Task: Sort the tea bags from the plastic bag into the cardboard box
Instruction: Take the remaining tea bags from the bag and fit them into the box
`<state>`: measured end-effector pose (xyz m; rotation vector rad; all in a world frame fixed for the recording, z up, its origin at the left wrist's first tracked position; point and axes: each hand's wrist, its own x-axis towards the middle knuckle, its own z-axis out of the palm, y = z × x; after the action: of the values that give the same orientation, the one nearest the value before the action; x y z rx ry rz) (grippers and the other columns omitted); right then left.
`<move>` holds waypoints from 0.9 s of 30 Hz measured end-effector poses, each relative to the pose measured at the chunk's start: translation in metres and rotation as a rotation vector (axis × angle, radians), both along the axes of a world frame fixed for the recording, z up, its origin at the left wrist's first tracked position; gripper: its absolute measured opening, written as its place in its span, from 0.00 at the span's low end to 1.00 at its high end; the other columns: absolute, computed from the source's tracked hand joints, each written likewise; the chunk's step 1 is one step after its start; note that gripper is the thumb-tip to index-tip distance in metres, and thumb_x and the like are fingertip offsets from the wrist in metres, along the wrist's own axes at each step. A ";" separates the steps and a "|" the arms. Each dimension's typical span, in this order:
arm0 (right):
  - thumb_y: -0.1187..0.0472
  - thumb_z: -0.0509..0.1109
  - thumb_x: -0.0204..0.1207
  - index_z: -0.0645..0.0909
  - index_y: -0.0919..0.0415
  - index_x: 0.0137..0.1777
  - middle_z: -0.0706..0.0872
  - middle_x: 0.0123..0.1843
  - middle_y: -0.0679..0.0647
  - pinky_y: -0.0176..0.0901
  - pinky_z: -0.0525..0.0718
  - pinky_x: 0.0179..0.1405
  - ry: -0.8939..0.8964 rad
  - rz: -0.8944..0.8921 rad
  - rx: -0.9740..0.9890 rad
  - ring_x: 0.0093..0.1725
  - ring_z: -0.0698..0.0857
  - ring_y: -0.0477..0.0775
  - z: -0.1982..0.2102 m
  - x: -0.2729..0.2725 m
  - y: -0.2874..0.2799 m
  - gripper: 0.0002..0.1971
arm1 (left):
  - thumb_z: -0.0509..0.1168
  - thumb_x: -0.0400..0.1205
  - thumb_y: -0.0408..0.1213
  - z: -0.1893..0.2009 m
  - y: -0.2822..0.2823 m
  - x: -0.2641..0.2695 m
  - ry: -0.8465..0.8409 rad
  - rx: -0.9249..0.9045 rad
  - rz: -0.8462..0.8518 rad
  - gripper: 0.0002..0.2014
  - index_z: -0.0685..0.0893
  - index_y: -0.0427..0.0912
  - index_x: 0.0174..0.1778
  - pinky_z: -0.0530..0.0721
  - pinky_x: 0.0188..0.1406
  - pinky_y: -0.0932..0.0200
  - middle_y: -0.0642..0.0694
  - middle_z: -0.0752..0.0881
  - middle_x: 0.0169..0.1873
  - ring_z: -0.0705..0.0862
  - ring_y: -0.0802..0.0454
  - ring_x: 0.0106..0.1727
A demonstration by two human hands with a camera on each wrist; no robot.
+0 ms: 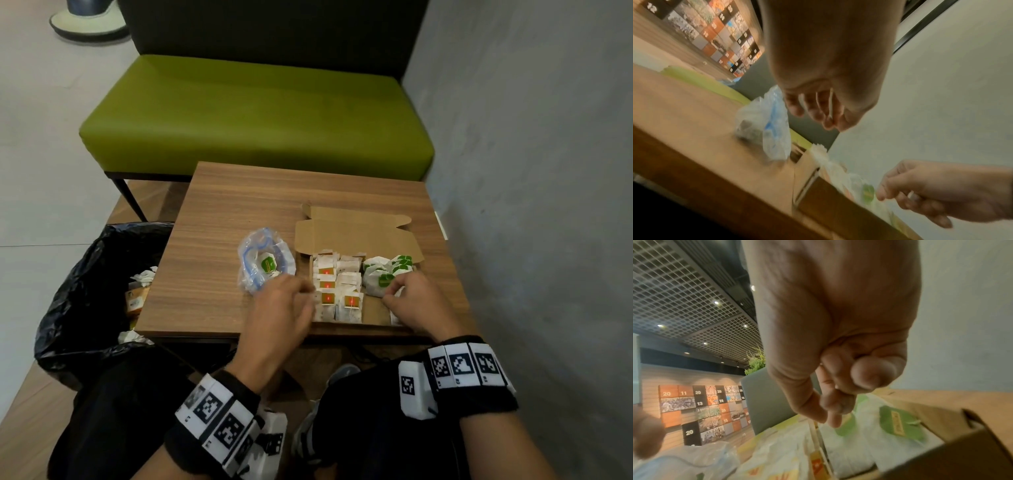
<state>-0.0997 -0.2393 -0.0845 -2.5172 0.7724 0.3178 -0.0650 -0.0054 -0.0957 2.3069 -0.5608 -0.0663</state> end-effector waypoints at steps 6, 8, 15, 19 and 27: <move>0.56 0.71 0.77 0.87 0.53 0.41 0.87 0.34 0.47 0.46 0.86 0.37 -0.217 0.093 0.050 0.35 0.85 0.48 0.013 0.010 0.044 0.06 | 0.66 0.82 0.51 0.017 0.025 0.055 -0.092 0.286 0.386 0.15 0.83 0.51 0.61 0.71 0.60 0.47 0.45 0.76 0.65 0.74 0.45 0.66; 0.56 0.71 0.77 0.87 0.51 0.43 0.86 0.37 0.46 0.45 0.86 0.42 -0.290 0.126 0.101 0.39 0.85 0.48 0.012 0.020 0.068 0.04 | 0.66 0.82 0.53 0.012 0.030 0.065 0.016 0.333 0.357 0.18 0.81 0.51 0.65 0.75 0.61 0.43 0.45 0.78 0.67 0.78 0.44 0.66; 0.56 0.70 0.80 0.86 0.44 0.60 0.76 0.55 0.45 0.44 0.77 0.44 -0.331 0.374 -0.009 0.52 0.81 0.50 -0.001 0.045 0.125 0.11 | 0.72 0.77 0.36 -0.004 0.055 0.065 0.103 0.192 0.302 0.18 0.85 0.47 0.63 0.75 0.44 0.58 0.44 0.86 0.60 0.86 0.45 0.52; 0.53 0.72 0.78 0.83 0.44 0.67 0.73 0.59 0.48 0.44 0.79 0.47 -0.304 0.550 -0.115 0.58 0.78 0.52 -0.007 0.048 0.139 0.17 | 0.71 0.75 0.29 -0.010 0.069 0.059 0.142 0.070 0.281 0.19 0.86 0.45 0.62 0.78 0.49 0.57 0.45 0.86 0.60 0.80 0.54 0.44; 0.51 0.75 0.76 0.82 0.45 0.68 0.71 0.61 0.49 0.47 0.82 0.52 -0.338 0.636 -0.149 0.59 0.74 0.50 -0.008 0.044 0.153 0.20 | 0.70 0.77 0.29 -0.009 0.077 0.046 0.085 0.057 0.205 0.18 0.86 0.43 0.64 0.79 0.61 0.59 0.47 0.83 0.67 0.83 0.52 0.59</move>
<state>-0.0561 -0.0864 -0.0923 -2.7960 -0.1536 0.0310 -0.0188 0.0715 -0.1043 2.3915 -0.2814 -0.0822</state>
